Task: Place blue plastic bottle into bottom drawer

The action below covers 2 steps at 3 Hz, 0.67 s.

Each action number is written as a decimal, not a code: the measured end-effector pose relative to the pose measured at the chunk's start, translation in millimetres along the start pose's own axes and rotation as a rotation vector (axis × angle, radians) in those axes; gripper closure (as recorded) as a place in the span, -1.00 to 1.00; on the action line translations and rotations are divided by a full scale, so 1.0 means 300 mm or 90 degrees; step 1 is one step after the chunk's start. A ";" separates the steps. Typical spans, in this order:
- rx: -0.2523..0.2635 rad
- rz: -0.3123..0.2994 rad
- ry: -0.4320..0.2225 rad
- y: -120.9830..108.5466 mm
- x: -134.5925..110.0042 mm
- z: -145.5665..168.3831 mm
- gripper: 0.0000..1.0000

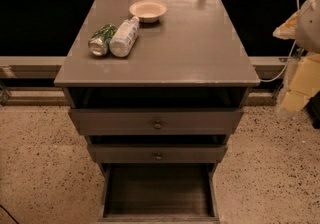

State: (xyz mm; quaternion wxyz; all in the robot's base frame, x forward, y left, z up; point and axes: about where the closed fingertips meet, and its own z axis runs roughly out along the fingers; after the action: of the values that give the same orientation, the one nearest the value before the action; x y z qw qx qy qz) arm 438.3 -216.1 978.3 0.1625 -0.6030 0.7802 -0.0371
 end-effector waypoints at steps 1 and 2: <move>0.000 0.000 0.000 0.000 0.000 0.000 -1.00; -0.013 -0.045 -0.014 -0.028 -0.067 0.056 -1.00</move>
Offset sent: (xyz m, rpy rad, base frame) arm 0.0398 0.0438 -0.0273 0.0088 0.0300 0.1860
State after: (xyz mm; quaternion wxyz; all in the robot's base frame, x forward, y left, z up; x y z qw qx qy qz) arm 455.4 -196.9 968.9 0.1634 -0.6323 0.7567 -0.0280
